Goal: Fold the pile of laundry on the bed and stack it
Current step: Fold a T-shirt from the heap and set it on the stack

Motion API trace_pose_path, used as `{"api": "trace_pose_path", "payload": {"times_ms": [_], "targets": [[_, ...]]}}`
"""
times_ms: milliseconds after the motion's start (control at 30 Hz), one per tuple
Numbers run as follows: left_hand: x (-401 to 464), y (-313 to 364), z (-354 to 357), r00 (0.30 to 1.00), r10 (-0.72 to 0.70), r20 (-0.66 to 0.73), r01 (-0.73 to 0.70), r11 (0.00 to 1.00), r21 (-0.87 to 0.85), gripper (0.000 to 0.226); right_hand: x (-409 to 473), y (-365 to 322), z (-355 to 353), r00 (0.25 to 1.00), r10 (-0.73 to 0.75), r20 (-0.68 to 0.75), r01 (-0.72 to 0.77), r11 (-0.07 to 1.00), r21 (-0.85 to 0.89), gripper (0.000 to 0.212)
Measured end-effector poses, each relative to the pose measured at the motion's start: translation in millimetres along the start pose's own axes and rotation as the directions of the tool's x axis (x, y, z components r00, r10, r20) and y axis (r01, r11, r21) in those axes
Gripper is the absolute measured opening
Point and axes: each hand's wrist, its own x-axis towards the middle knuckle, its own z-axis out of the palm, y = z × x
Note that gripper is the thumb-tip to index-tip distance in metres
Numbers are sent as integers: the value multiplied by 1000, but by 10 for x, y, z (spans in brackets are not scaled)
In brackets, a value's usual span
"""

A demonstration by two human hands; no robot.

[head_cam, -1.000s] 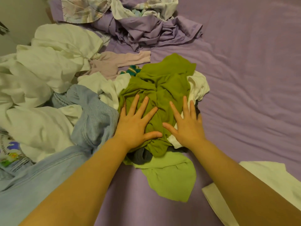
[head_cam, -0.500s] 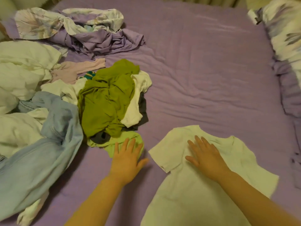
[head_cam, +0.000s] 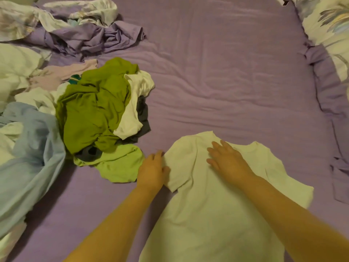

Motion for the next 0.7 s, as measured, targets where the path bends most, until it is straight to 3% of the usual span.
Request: {"api": "trace_pose_path", "payload": {"times_ms": [133, 400, 533, 700], "targets": [[105, -81, -57, 999, -6, -33, 13, 979, 205, 25, 438, -282, -13, 995, -67, -77, 66, 998, -16, 42], [482, -568, -710, 951, 40, -306, 30, 975, 220, 27, 960, -665, -20, 992, -65, -105, 64, 998, -11, 45], [621, -768, -814, 968, -12, -252, 85, 956, 282, 29, 1036, -784, 18, 994, -58, -96, 56, 998, -21, 45], [541, -761, -565, 976, 23, -215, 35, 964, 263, 31, 1006, -771, 141, 993, 4, -121, -17, 994, -109, 47]]}}
